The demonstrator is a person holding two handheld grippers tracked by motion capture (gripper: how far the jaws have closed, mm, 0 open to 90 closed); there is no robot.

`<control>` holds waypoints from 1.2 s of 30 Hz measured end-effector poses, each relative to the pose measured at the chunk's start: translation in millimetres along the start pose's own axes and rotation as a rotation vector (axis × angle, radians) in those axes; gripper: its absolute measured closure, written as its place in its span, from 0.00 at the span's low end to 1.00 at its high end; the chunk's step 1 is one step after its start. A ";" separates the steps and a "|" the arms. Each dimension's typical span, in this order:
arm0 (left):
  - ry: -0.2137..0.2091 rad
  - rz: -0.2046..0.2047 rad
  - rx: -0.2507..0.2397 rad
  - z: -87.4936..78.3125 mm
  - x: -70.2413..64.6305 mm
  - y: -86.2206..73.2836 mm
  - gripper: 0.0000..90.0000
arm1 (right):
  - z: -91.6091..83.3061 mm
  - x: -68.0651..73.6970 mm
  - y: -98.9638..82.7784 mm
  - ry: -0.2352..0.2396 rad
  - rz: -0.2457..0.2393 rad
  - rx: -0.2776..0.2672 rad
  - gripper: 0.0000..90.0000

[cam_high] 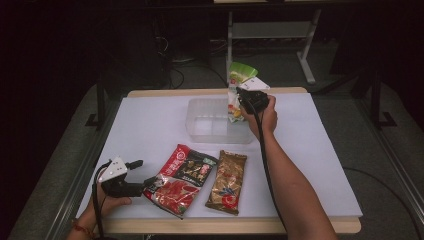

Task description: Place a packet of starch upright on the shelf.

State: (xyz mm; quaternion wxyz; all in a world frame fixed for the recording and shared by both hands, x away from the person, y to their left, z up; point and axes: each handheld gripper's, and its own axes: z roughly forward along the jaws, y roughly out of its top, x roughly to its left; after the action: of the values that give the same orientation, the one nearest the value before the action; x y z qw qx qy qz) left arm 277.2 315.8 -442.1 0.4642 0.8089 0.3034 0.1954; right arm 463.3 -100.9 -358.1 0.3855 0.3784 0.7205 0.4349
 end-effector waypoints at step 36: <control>-0.001 0.002 0.010 1.5 -2.2 0.6 0.25 | -24.8 17.1 -56.3 0.085 -0.028 -0.069 0.88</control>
State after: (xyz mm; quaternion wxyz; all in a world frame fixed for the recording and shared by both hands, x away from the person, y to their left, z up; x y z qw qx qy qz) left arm 276.6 313.2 -442.4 0.4601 0.8116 0.3032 0.1939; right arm 422.4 -113.0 -405.7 0.3734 0.3360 0.7261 0.4695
